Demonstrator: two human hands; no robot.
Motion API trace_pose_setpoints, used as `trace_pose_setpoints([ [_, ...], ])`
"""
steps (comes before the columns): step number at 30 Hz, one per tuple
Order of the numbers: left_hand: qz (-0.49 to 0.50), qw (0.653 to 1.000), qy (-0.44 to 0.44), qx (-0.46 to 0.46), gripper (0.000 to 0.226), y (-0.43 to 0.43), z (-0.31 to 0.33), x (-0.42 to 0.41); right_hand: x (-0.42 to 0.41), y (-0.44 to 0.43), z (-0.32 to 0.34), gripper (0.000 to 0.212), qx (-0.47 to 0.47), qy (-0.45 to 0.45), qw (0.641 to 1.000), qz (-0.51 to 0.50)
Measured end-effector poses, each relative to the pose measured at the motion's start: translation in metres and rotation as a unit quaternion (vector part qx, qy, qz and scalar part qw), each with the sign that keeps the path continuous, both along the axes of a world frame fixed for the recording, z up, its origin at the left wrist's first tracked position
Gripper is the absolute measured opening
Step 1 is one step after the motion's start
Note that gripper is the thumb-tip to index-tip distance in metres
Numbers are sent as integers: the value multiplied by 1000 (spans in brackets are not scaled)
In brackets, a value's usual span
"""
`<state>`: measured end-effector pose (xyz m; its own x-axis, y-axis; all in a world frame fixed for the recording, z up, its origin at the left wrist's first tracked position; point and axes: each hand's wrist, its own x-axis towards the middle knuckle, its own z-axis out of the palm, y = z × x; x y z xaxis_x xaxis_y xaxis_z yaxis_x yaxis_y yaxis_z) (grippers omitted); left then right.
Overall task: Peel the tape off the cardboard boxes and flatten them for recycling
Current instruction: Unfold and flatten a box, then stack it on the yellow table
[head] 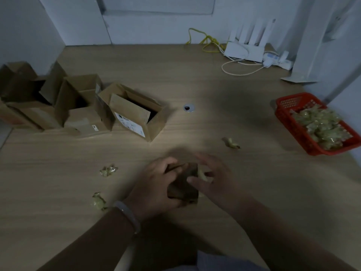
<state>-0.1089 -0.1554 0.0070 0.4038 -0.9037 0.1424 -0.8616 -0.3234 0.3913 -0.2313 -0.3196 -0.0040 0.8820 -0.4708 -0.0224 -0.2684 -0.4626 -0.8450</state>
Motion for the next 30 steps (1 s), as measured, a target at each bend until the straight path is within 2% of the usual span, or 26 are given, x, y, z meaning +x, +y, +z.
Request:
trace_pose_setpoints([
  [3, -33, 999, -13, 13, 88, -1, -15, -2, -7, 2, -11, 61, 40, 46, 998, 17],
  [7, -41, 999, -15, 14, 89, -1, -22, -2, -21, 1, -16, 59, 212, -6, 977, 5],
  [9, -40, 999, -10, 17, 88, 0, -23, -2, -24, 2, -16, 58, 226, -13, 974, -7],
  [13, -34, 999, 0, 19, 87, -1, -23, -3, -28, 1, -14, 53, 142, -17, 990, -18],
  [16, -31, 999, 0, 17, 87, -1, -23, -4, -31, 3, -14, 42, -26, 0, 999, -22],
  [18, -30, 999, 2, 14, 87, -1, -22, -4, -33, 4, -15, 37, -133, -9, 991, -30],
  [21, -34, 999, -6, 19, 88, -2, -19, -5, -36, 7, -15, 32, -222, -38, 974, -7],
  [25, -28, 999, -11, 24, 91, 0, -19, -7, -39, 10, -14, 27, -273, -41, 961, 11],
  [30, -36, 999, -15, 26, 89, 1, -19, -8, -42, 14, -11, 26, -248, -28, 968, 3],
])
